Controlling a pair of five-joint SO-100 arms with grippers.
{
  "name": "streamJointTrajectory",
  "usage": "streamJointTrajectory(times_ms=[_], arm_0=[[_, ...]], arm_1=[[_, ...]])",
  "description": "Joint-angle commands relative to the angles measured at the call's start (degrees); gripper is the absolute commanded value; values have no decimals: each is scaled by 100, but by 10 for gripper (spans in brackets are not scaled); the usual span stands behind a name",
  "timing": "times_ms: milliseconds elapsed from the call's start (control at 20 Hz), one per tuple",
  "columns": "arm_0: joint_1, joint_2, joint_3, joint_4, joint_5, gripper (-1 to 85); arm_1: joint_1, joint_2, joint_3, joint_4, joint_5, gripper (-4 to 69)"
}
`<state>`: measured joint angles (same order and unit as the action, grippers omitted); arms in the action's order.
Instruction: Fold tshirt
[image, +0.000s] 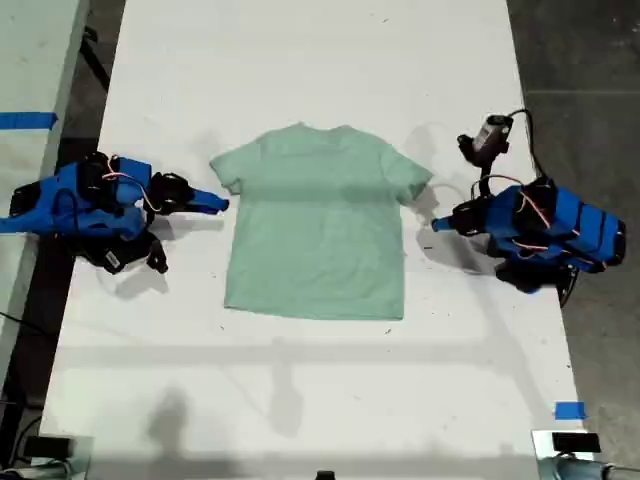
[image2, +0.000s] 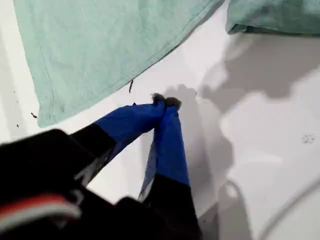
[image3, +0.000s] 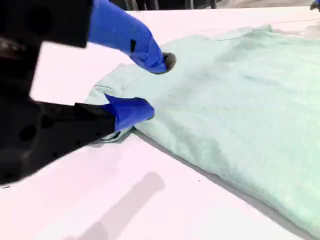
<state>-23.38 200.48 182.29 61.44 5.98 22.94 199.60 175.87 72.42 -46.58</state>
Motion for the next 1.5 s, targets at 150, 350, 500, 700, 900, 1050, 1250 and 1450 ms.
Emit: streamJointTrajectory(times_ms=[150, 350, 500, 700, 900, 1050, 1250, 1450], arm_0=[[2224, 580, 9, -923, -1881, 1], [2320, 580, 0, -782, -1916, 1], [2188, 457, -316, -615, -1881, 1], [1811, -703, -1178, -404, -1652, 1], [1099, -3085, -3155, 26, -659, 1], [229, -4649, -4790, 861, 475, 1], [-1037, -6056, -6618, 1907, 1863, 2], [-1854, -7005, -7822, 2426, 2733, 9]], arm_1=[[-1257, 35, -202, -290, 3929, -2], [-1301, 35, -229, -193, 3902, -2], [-1318, 26, -580, -53, 3709, -2], [-686, -1907, -2021, -123, 2839, -2], [308, -4649, -4122, 0, 1354, -2], [1028, -5774, -5282, 352, 431, -2], [1863, -6609, -6381, 712, -475, -2], [2391, -7427, -7515, 1046, -1134, -2]])
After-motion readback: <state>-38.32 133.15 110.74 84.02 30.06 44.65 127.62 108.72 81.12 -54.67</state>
